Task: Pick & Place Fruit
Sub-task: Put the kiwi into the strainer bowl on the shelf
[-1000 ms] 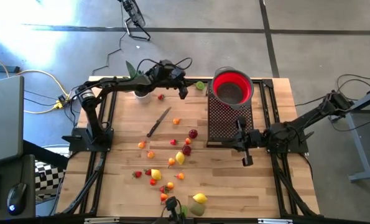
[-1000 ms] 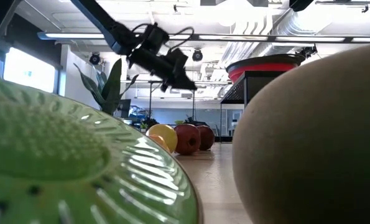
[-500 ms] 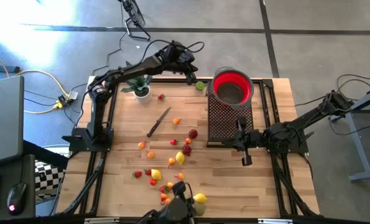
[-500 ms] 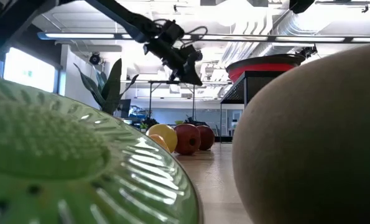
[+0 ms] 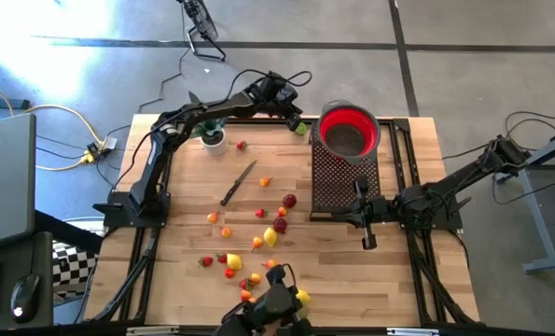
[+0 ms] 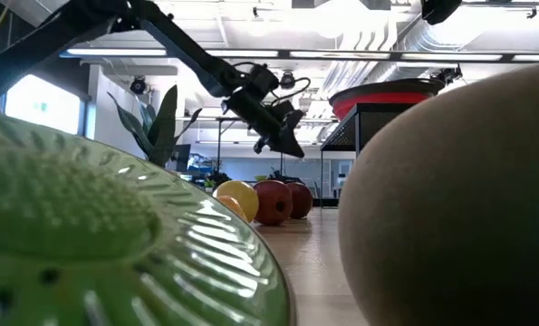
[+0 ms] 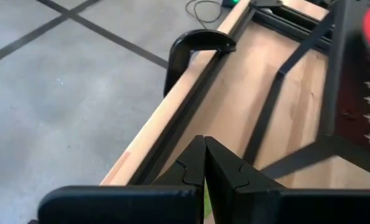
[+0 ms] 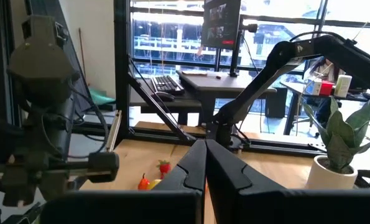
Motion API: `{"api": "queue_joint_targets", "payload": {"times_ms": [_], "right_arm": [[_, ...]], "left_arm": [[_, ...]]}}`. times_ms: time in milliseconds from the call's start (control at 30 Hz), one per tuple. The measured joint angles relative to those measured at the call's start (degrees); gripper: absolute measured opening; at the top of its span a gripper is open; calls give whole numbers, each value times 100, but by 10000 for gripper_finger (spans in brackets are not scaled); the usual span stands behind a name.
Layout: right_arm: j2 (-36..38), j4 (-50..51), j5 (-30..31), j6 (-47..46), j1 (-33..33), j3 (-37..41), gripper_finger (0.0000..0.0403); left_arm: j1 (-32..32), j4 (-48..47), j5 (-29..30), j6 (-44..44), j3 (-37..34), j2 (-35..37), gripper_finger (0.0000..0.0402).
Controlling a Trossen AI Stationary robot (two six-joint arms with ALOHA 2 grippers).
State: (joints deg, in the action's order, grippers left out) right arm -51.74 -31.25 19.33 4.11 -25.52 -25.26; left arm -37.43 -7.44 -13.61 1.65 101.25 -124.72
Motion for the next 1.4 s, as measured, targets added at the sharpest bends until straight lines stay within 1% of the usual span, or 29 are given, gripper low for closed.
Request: {"api": "queue_joint_targets", "payload": {"times_ms": [333, 733, 933, 1200, 1400], "right_arm": [[-1, 103, 2, 1, 0, 0, 3], [-1, 110, 2, 1, 0, 0, 2], [-1, 118, 0, 1, 0, 0, 2], [0, 118, 2, 5, 0, 0, 2], [-1, 114, 2, 21, 0, 0, 2]], "left_arm": [[54, 74, 231, -10, 0, -206, 0], [515, 127, 1546, -601, 0, -272, 0], [473, 8, 1525, -534, -4, -387, 0], [313, -59, 1174, -288, -2, -383, 0], [321, -160, 1140, -315, -2, -383, 0]]}}
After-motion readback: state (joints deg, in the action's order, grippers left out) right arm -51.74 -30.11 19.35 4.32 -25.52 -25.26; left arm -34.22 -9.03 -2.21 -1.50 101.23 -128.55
